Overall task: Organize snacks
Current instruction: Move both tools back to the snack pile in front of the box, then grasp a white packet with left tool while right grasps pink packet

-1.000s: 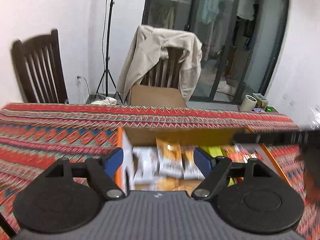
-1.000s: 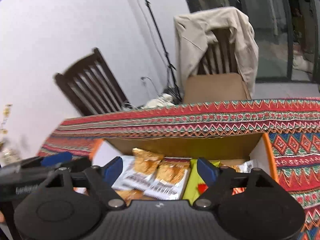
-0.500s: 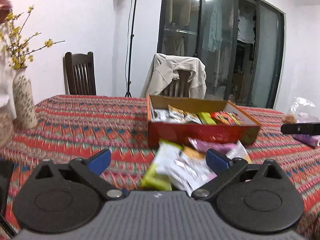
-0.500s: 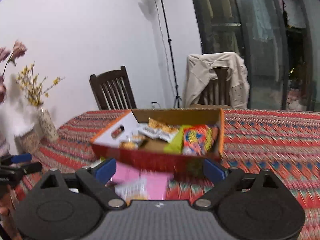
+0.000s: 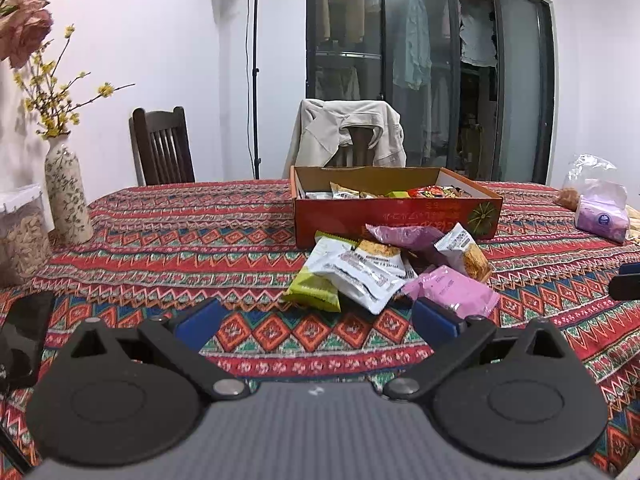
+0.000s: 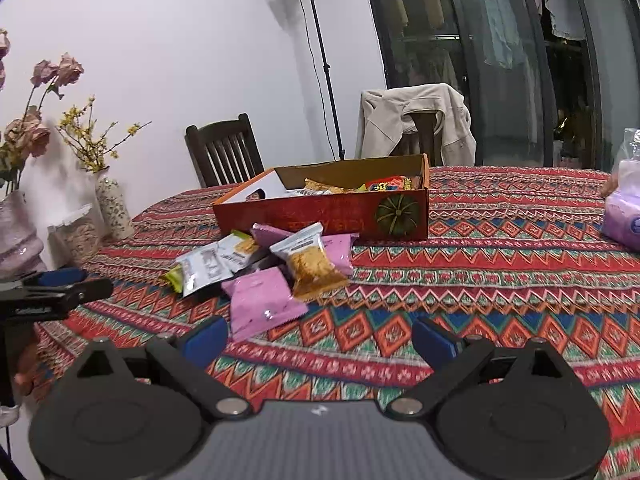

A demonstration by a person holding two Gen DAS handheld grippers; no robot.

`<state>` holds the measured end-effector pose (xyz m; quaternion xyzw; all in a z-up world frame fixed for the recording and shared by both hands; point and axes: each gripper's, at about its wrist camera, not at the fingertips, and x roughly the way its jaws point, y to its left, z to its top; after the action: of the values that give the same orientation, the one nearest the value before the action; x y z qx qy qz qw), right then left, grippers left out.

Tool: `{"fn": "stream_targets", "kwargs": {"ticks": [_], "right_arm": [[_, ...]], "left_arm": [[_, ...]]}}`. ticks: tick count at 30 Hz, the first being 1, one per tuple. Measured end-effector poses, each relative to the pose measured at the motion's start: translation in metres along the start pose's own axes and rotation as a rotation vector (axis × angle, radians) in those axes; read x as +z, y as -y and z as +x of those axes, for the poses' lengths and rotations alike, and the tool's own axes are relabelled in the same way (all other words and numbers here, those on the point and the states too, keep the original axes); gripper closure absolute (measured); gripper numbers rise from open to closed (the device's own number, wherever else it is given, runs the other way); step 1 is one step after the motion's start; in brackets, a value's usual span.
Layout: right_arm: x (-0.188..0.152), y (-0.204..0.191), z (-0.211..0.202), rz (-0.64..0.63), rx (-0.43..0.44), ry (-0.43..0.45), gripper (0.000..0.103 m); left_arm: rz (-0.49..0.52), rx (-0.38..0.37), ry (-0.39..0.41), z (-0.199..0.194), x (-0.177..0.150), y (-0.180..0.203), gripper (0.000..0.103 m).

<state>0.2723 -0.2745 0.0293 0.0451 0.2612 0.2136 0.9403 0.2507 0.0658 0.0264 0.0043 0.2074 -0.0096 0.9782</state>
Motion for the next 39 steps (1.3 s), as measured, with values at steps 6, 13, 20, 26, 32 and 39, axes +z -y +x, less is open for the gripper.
{"fn": "stream_targets", "kwargs": {"ticks": [6,13,20,26,32,39], "right_arm": [[-0.006,-0.011,-0.028,-0.059,-0.014,-0.004,0.004],[-0.012,-0.011,-0.050,-0.057,-0.044,-0.003,0.004],[-0.009,-0.016,-0.008,-0.045,-0.022,-0.051,0.006],[0.005,-0.039,0.061,-0.135,0.027,-0.086,0.015],[0.023,-0.061,0.125,-0.224,0.065,-0.112,0.028],[0.023,-0.067,0.170,-0.237,0.082,-0.158,0.033]], "left_arm": [[0.012,0.007,-0.033,-0.006,-0.014,0.005,0.000],[0.008,-0.059,-0.018,0.002,-0.017,0.021,0.000],[-0.039,-0.093,-0.064,0.040,-0.002,0.031,0.005],[-0.090,-0.069,-0.104,0.087,0.023,0.032,0.022],[-0.065,-0.024,-0.150,0.133,0.035,0.041,0.022],[-0.014,0.001,-0.143,0.157,0.028,0.053,0.040]]}}
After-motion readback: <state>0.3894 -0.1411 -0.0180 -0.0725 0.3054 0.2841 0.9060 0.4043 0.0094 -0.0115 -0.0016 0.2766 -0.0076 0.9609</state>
